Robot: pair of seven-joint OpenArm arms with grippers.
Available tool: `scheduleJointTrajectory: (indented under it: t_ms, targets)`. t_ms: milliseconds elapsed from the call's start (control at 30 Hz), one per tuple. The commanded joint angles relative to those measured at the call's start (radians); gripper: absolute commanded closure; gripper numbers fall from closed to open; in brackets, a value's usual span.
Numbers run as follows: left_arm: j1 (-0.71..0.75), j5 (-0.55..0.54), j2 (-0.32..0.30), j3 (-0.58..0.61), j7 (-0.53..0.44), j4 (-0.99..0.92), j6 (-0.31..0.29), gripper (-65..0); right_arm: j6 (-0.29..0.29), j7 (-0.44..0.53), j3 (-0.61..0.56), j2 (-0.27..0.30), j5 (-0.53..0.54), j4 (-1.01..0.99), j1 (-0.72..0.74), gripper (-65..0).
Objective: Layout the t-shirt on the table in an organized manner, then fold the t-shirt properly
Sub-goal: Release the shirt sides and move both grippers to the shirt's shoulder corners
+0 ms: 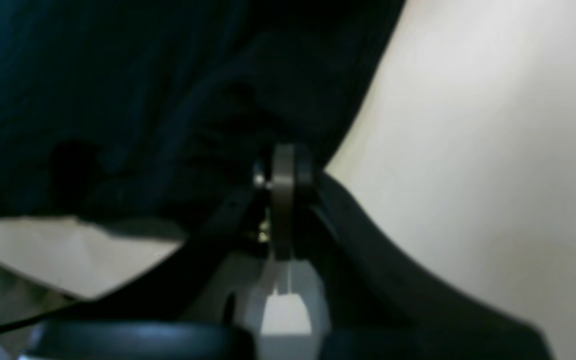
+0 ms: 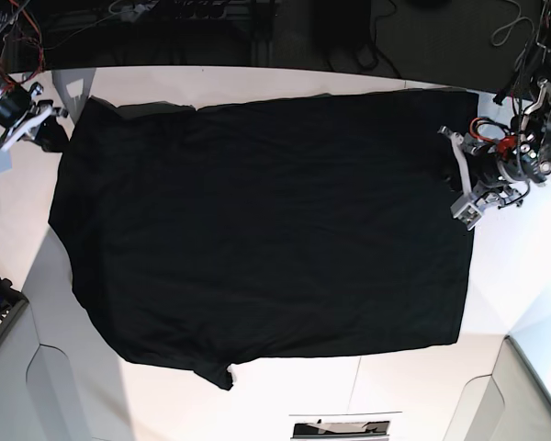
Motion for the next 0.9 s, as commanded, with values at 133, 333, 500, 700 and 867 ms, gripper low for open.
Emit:
scheduleJointTrajectory:
  t_ms: [133, 333, 500, 700, 867]
  targets:
    - [0.113, -0.023, -0.02, -0.16, -0.016, 0.095, 0.0, -20.8, 0.022, 0.024, 0.008, 0.019, 0.028, 0.057, -0.012, 0.0]
    - [0.191, -0.054, -0.011, -0.269, -0.016, 0.115, 0.0, -20.8, 0.046, 0.023, -0.027, 0.021, 0.03, 0.077, -0.006, -24.3]
    - [0.247, -0.152, 0.064, -0.422, -0.012, 0.115, -0.075, -20.8, 0.051, 0.044, -0.168, 0.023, -0.09, 0.117, -0.006, -39.7]
    - [0.314, -0.248, 0.115, -0.541, 0.013, 0.115, -0.139, -20.8, 0.017, 0.114, -0.282, 0.023, -0.311, 0.135, 0.049, -39.7]
    - [0.347, -0.253, 0.114, -0.562, 0.016, 0.115, -0.139, -20.9, 0.017, 0.114, -0.282, 0.043, -0.332, 0.135, 0.078, -39.7]
